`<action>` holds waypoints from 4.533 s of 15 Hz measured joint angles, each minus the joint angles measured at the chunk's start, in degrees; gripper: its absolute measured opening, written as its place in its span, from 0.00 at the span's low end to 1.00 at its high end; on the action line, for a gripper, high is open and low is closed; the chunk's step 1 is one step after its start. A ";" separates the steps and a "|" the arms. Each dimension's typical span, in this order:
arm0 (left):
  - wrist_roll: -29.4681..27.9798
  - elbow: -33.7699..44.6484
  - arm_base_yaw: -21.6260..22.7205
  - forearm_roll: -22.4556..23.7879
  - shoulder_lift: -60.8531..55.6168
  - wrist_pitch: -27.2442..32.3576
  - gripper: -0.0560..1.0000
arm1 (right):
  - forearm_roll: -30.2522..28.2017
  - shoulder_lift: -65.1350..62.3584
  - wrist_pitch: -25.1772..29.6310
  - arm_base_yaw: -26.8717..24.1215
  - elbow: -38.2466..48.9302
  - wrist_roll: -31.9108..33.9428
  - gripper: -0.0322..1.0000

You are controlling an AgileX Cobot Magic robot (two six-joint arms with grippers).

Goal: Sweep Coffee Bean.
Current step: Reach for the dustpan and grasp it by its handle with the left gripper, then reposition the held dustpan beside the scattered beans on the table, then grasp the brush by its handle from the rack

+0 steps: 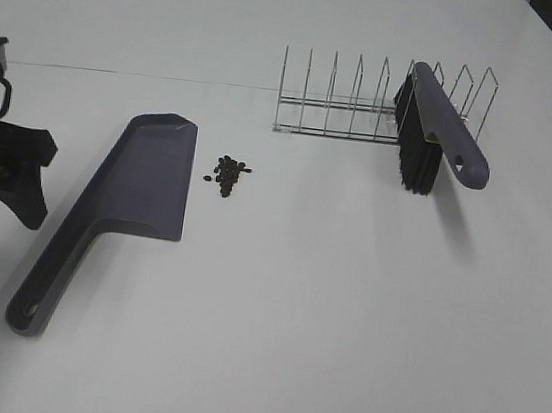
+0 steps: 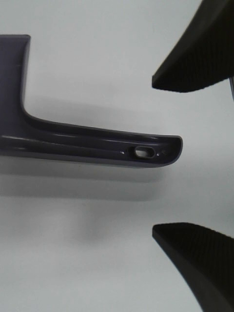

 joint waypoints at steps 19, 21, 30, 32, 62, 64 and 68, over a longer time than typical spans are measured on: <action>-5.10 -7.56 -4.47 4.98 21.14 -6.65 0.71 | 0.00 0.00 0.00 0.00 0.00 0.00 0.69; -5.10 -8.19 -4.47 5.10 21.49 -6.65 0.67 | 0.00 0.00 0.00 0.00 0.00 0.00 0.69; -5.10 -8.82 -4.47 5.16 21.77 -7.16 0.38 | 0.00 0.00 0.00 0.00 0.00 0.00 0.69; -5.10 -8.82 -4.47 5.21 20.34 -7.10 0.38 | 0.00 0.00 0.00 0.00 0.00 0.00 0.69; -5.10 -8.82 -4.47 6.82 15.24 -5.61 0.38 | 0.29 72.48 -9.57 4.87 -40.85 -2.92 0.67; -5.10 -8.82 -4.47 7.39 15.24 -5.61 0.38 | 0.63 81.36 -6.19 4.87 -49.45 -2.06 0.66; -5.10 -8.82 -4.47 7.51 15.24 -5.61 0.38 | 1.26 95.05 -0.57 4.87 -63.14 0.69 0.66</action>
